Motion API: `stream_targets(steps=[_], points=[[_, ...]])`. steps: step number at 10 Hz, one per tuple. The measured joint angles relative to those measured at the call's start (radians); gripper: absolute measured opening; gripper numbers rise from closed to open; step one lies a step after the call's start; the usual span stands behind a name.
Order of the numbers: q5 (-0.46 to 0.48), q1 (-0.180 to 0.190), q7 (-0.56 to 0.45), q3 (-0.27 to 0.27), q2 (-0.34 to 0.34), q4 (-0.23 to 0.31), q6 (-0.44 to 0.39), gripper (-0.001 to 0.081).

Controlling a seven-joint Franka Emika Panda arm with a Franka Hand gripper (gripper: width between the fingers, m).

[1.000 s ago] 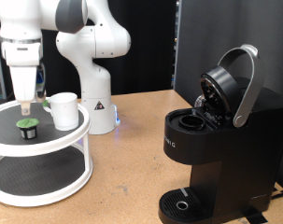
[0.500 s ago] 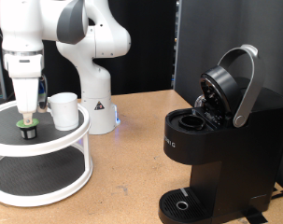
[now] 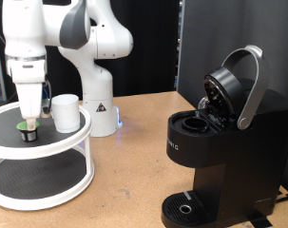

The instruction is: Make a cup of coffee with the keurig machine

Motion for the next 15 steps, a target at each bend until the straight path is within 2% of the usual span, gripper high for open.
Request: stream_targets(steps=[5,8,9,10,11,12,14,15], points=[[-0.026,-0.013,0.004,0.000,0.025,-0.030,0.067,0.0808],[-0.026,-0.013,0.005,0.000,0.030,-0.035,0.074,0.0808],[-0.026,-0.013,0.005,0.000,0.030,-0.035,0.074,0.0673],[-0.026,-0.013,0.005,0.000,0.030,-0.035,0.074,0.0673],[-0.026,-0.013,0.006,0.000,0.030,-0.035,0.074,0.0534],[-0.026,-0.013,0.006,0.000,0.030,-0.035,0.074,0.0486],[-0.019,-0.013,0.006,0.001,0.030,-0.029,0.057,0.0486],[0.002,-0.011,0.005,0.001,0.023,-0.019,0.023,0.0486]])
